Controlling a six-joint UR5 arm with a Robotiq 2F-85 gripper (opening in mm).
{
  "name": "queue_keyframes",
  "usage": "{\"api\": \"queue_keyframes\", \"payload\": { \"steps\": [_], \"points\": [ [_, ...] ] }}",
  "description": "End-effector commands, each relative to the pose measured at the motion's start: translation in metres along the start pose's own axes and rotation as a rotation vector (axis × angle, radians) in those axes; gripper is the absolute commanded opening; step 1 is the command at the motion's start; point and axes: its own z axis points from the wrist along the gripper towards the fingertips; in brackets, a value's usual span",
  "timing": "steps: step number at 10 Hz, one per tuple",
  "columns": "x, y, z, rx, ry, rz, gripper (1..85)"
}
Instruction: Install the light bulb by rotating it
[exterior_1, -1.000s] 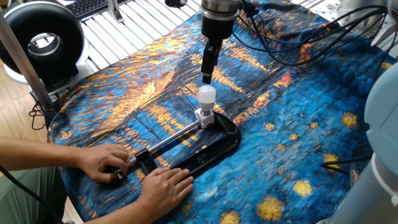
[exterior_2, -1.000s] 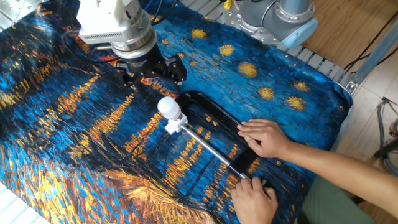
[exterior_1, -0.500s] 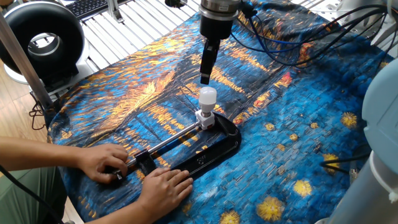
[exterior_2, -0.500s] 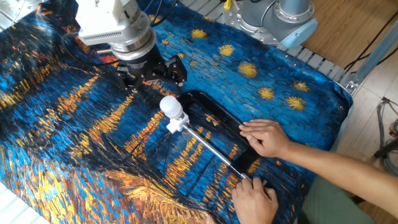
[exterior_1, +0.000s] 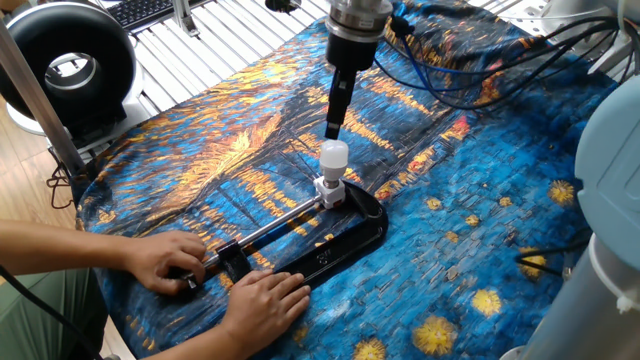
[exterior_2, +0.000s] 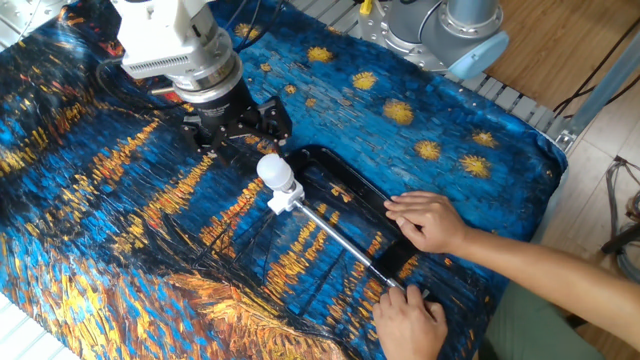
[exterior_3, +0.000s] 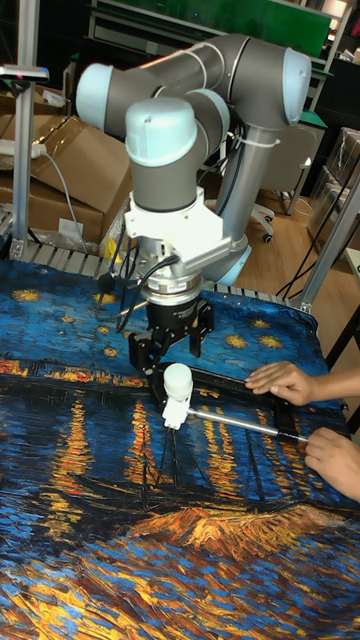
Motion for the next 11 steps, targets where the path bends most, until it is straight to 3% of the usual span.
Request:
{"api": "queue_keyframes", "payload": {
  "steps": [1,6,9,11],
  "points": [
    [0.002,-0.004,0.005,-0.003,-0.014,0.000,79.3],
    [0.000,0.000,0.010,-0.020,-0.033,0.079,77.3],
    [-0.002,0.011,0.021,-0.049,-0.057,0.114,77.0],
    [0.000,0.012,0.026,-0.044,-0.056,0.116,76.3]
  ]
}}
